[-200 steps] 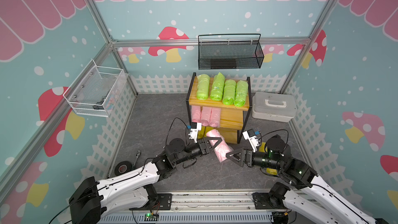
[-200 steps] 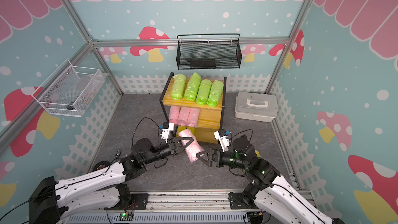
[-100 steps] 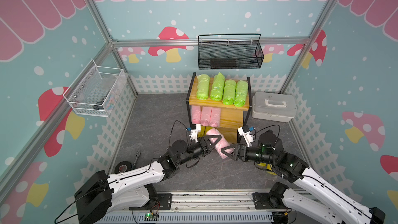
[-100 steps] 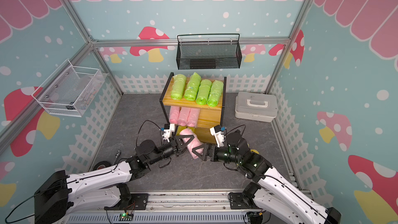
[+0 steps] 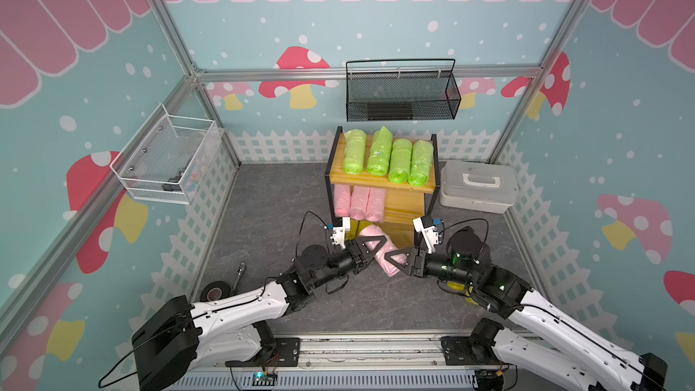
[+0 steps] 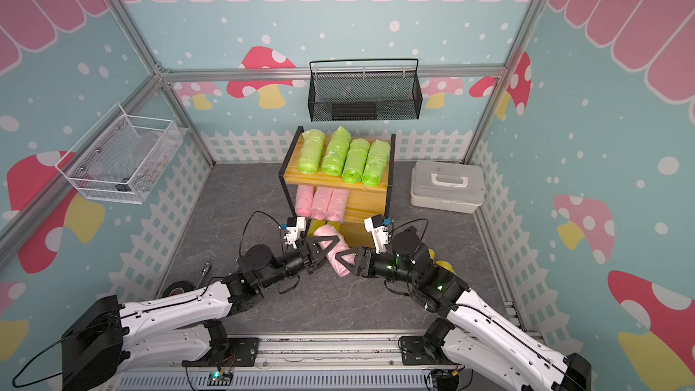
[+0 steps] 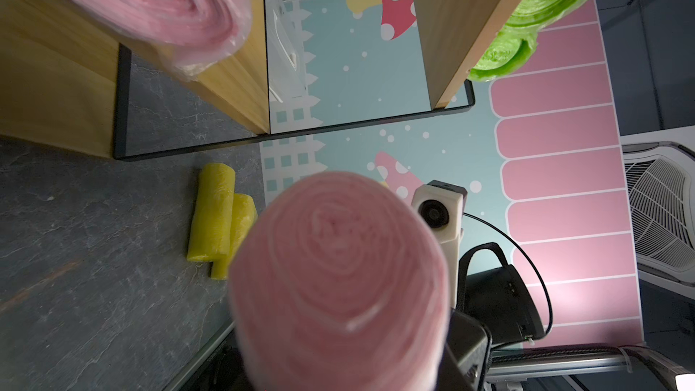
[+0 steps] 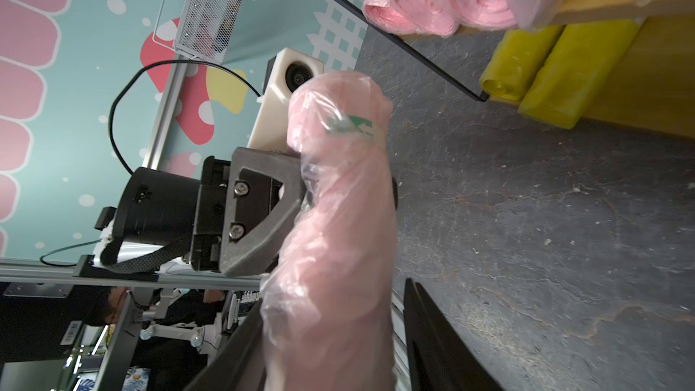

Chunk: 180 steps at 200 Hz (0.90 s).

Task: Sort the rolls of trash bags by color and place them on the shelf
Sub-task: Pick up the roll of trash bags from the center of the board.

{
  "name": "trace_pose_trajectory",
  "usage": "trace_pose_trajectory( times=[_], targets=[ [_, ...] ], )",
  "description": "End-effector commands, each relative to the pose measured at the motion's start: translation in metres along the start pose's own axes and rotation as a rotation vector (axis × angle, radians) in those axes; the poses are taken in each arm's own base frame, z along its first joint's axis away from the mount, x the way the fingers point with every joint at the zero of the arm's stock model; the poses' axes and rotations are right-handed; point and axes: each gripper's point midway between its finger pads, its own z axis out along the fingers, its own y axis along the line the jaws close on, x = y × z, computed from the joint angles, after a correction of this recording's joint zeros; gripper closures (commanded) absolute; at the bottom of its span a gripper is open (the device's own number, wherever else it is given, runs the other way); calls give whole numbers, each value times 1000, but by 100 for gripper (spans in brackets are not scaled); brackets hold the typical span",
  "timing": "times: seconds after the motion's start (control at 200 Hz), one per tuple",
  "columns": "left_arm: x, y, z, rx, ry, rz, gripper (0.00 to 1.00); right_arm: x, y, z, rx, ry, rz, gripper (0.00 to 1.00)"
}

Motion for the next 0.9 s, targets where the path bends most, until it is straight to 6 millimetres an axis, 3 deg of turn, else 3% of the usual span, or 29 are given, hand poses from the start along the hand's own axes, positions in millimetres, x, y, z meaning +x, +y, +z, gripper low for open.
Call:
trace_pose_trajectory(
  times=[0.0, 0.11, 0.19, 0.4, 0.43, 0.505, 0.58, 0.615, 0.625, 0.715, 0.896],
  targets=[
    [-1, -19, -2, 74, -9, 14, 100, 0, 6, 4, -33, -10, 9, 48],
    [-2, -20, -2, 75, -15, 19, 100, 3, 6, 4, -31, -4, 12, 49],
    [-3, -19, -3, 72, -17, 23, 100, 4, 6, 3, -30, -4, 11, 54],
    [-3, -21, -1, 70, -13, 32, 100, 7, 7, 6, -28, 4, 14, 87],
    [-2, -20, -1, 60, -8, 36, 87, 6, 6, 6, -23, -1, 14, 93],
    [-1, -9, -1, -37, 7, 69, 33, 6, -2, 4, 23, -21, 14, 100],
    [-6, 15, -14, -270, 7, 180, 5, 5, -19, -2, 108, -61, 16, 100],
    [-13, 24, -26, -398, -1, 249, 1, 5, -29, -5, 144, -79, 23, 100],
    [-17, 15, -27, -394, -16, 270, 1, 6, -32, -5, 155, -82, 27, 100],
    [-35, 26, -62, -609, -56, 403, 1, 13, -60, -8, 226, -127, 89, 100],
    [-52, 20, -104, -622, -179, 442, 1, 34, -115, 1, 286, -215, 270, 100]
  ],
)
